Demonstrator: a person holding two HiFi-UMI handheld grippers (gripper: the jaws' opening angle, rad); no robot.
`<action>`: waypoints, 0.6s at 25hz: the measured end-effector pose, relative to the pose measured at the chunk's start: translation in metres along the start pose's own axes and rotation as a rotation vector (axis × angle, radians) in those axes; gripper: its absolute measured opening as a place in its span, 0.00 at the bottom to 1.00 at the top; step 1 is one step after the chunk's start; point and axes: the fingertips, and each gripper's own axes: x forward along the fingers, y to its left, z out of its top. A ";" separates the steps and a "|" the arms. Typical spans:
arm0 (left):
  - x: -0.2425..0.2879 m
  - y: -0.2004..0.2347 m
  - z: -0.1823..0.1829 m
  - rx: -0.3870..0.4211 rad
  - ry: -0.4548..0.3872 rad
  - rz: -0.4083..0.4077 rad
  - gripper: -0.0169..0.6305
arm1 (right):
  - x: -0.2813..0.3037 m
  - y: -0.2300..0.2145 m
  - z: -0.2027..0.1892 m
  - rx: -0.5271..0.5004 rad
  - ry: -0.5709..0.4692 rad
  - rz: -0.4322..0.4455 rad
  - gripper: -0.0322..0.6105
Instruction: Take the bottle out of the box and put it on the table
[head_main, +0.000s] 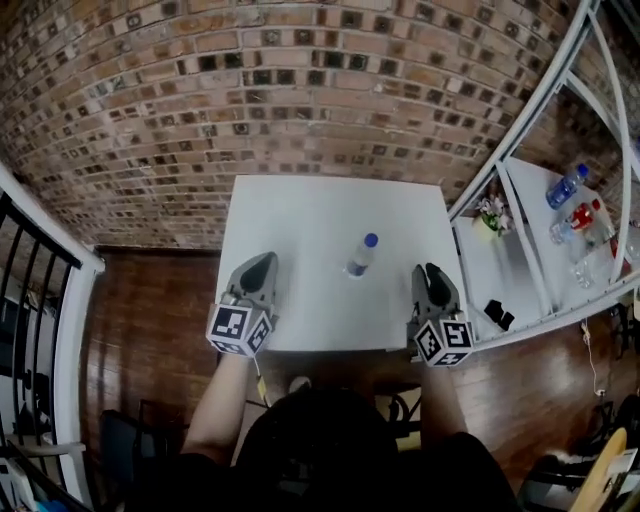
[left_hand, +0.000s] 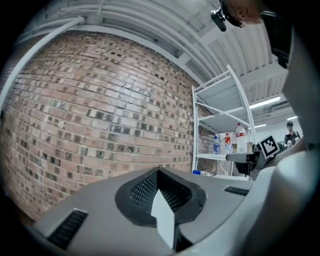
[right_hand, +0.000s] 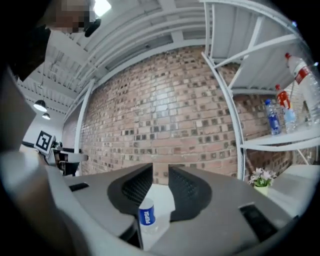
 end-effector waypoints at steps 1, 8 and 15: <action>0.001 -0.009 0.006 0.015 -0.006 -0.020 0.03 | -0.010 -0.004 0.013 0.010 -0.040 -0.014 0.17; -0.019 -0.035 0.033 -0.043 -0.096 0.005 0.03 | -0.079 -0.021 0.034 0.023 -0.091 -0.042 0.06; -0.061 -0.066 0.029 -0.084 -0.103 0.060 0.03 | -0.133 -0.033 0.027 0.017 -0.040 -0.019 0.05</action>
